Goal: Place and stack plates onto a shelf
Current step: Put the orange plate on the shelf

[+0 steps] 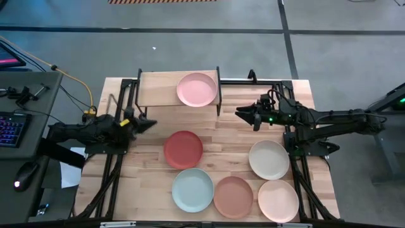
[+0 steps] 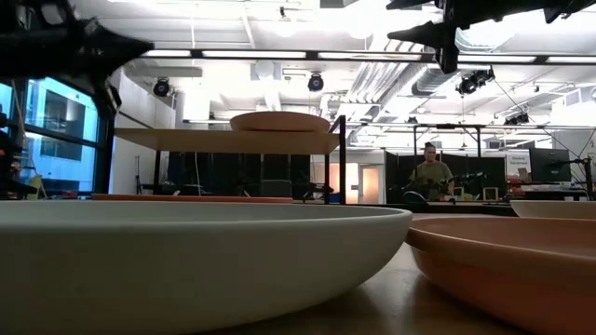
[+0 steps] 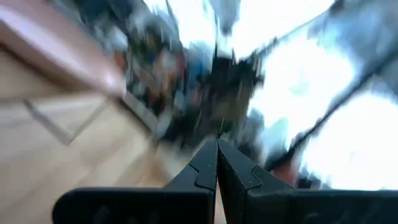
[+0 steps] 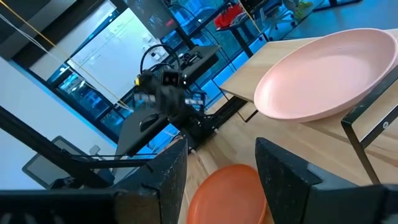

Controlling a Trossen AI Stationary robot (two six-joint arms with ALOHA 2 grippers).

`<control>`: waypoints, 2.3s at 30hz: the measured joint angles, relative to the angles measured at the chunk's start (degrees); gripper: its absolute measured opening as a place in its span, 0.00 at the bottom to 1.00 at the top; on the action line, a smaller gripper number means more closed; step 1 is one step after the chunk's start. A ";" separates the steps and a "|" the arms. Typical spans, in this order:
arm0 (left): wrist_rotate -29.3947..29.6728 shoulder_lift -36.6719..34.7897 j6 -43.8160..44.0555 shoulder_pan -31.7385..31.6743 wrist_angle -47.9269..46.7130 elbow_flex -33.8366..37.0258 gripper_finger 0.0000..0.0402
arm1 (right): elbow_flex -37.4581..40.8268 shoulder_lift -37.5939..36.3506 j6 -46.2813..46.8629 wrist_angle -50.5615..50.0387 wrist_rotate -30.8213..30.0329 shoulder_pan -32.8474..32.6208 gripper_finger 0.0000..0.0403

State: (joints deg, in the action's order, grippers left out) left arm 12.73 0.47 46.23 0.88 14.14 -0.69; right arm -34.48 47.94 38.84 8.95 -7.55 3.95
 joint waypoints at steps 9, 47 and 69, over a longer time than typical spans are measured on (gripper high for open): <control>-0.69 10.33 -4.17 2.51 3.52 -12.87 0.08 | 0.00 0.00 0.13 -0.02 -0.01 0.02 0.43; -13.59 47.38 -12.38 5.96 -21.88 -39.34 0.26 | 0.00 0.02 -0.25 -0.07 4.93 0.02 0.43; -12.14 48.17 7.41 6.89 -42.88 -39.34 0.26 | 0.00 0.04 -0.27 -0.86 4.98 0.02 0.43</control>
State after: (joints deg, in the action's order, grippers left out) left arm 0.59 48.64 53.64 7.78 -28.74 -40.03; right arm -34.48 47.99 38.57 8.09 -2.57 3.97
